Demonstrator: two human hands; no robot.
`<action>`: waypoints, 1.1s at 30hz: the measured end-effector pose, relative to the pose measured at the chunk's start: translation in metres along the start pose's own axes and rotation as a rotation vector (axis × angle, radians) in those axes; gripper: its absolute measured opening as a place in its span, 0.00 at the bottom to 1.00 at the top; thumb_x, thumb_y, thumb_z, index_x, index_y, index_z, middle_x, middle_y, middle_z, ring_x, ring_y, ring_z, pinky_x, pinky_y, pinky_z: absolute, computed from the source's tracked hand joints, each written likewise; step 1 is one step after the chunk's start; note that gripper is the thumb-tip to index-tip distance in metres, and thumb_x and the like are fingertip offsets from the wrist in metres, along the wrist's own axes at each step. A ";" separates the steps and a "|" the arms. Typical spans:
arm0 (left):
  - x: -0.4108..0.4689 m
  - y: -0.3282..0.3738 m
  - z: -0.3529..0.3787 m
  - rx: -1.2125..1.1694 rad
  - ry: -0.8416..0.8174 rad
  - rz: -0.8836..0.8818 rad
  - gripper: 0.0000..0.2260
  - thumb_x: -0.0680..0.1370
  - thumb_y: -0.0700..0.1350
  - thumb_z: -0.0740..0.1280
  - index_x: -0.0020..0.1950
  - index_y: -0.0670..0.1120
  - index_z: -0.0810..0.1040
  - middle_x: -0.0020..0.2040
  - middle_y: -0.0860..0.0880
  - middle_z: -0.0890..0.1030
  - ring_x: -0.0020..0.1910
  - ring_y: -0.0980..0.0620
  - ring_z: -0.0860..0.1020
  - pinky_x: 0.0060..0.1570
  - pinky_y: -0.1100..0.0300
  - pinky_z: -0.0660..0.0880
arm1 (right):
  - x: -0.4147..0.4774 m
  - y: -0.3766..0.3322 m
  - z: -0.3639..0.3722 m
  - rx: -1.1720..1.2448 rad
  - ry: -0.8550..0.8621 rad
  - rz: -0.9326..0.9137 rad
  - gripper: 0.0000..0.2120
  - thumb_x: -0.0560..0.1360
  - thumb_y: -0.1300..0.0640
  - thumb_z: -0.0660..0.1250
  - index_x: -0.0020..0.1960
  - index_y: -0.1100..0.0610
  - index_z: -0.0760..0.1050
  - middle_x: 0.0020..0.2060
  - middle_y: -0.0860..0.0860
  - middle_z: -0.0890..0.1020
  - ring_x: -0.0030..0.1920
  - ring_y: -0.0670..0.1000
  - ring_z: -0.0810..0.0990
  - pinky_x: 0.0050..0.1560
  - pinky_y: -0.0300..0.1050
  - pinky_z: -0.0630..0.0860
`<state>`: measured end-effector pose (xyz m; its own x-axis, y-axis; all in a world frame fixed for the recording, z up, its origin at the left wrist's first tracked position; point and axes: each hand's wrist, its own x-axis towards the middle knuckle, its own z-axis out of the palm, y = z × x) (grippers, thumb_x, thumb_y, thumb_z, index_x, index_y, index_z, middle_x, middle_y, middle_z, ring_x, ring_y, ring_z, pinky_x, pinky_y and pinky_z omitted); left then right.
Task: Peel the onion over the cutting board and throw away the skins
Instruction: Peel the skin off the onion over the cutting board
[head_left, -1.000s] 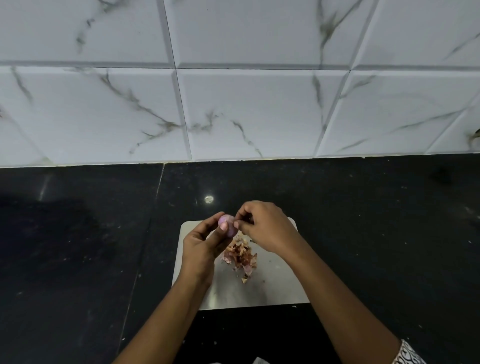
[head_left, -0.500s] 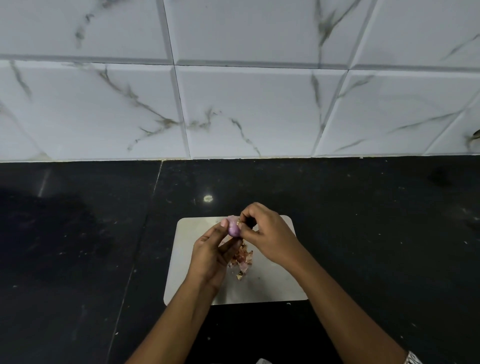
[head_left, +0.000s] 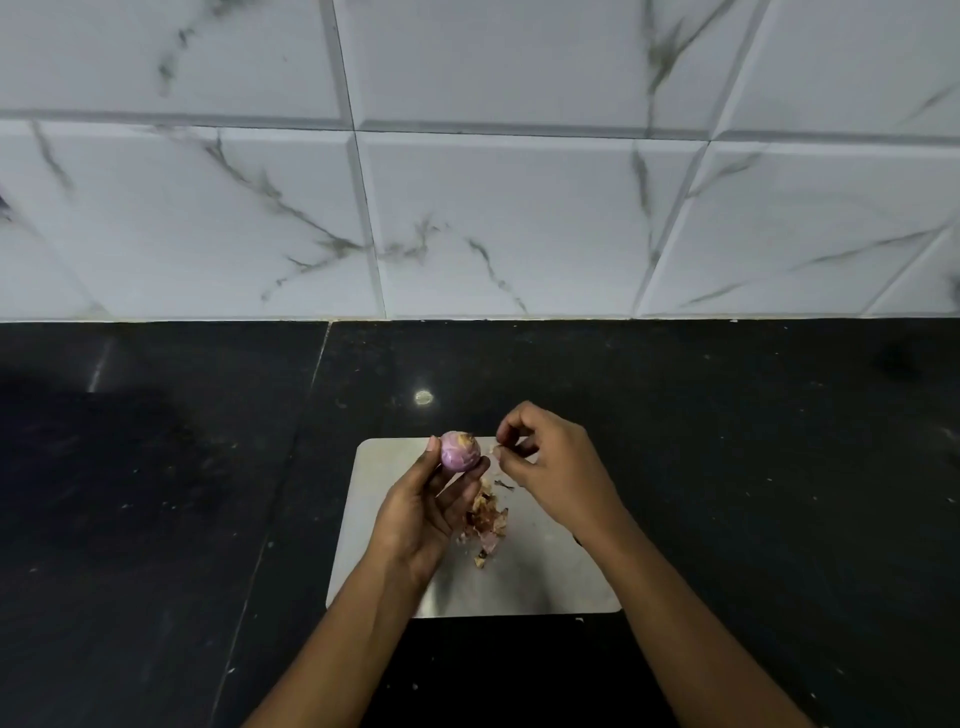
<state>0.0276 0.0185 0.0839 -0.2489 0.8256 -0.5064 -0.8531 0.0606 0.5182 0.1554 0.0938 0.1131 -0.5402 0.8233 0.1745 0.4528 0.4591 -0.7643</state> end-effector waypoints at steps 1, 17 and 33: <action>0.001 0.001 -0.002 -0.008 0.007 0.004 0.12 0.79 0.45 0.62 0.54 0.39 0.78 0.49 0.38 0.83 0.44 0.46 0.84 0.36 0.61 0.81 | -0.001 0.002 0.001 -0.003 0.008 0.026 0.06 0.72 0.60 0.69 0.45 0.52 0.73 0.39 0.42 0.76 0.40 0.41 0.78 0.38 0.33 0.77; 0.004 0.001 -0.013 -0.032 0.046 -0.065 0.15 0.78 0.49 0.63 0.53 0.38 0.78 0.44 0.37 0.84 0.38 0.48 0.85 0.32 0.62 0.81 | -0.008 0.027 0.023 -0.218 -0.328 0.134 0.12 0.75 0.62 0.63 0.57 0.54 0.76 0.54 0.47 0.75 0.53 0.48 0.76 0.45 0.34 0.68; 0.004 -0.003 -0.001 0.127 0.026 -0.031 0.14 0.78 0.50 0.62 0.51 0.40 0.80 0.36 0.46 0.85 0.30 0.55 0.83 0.32 0.65 0.80 | 0.004 0.011 0.038 -0.003 0.043 -0.141 0.13 0.67 0.54 0.74 0.51 0.51 0.79 0.45 0.44 0.77 0.43 0.43 0.77 0.43 0.40 0.76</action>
<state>0.0287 0.0207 0.0794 -0.2368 0.8073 -0.5406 -0.7962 0.1575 0.5841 0.1311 0.0898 0.0825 -0.5679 0.7639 0.3065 0.3768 0.5723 -0.7283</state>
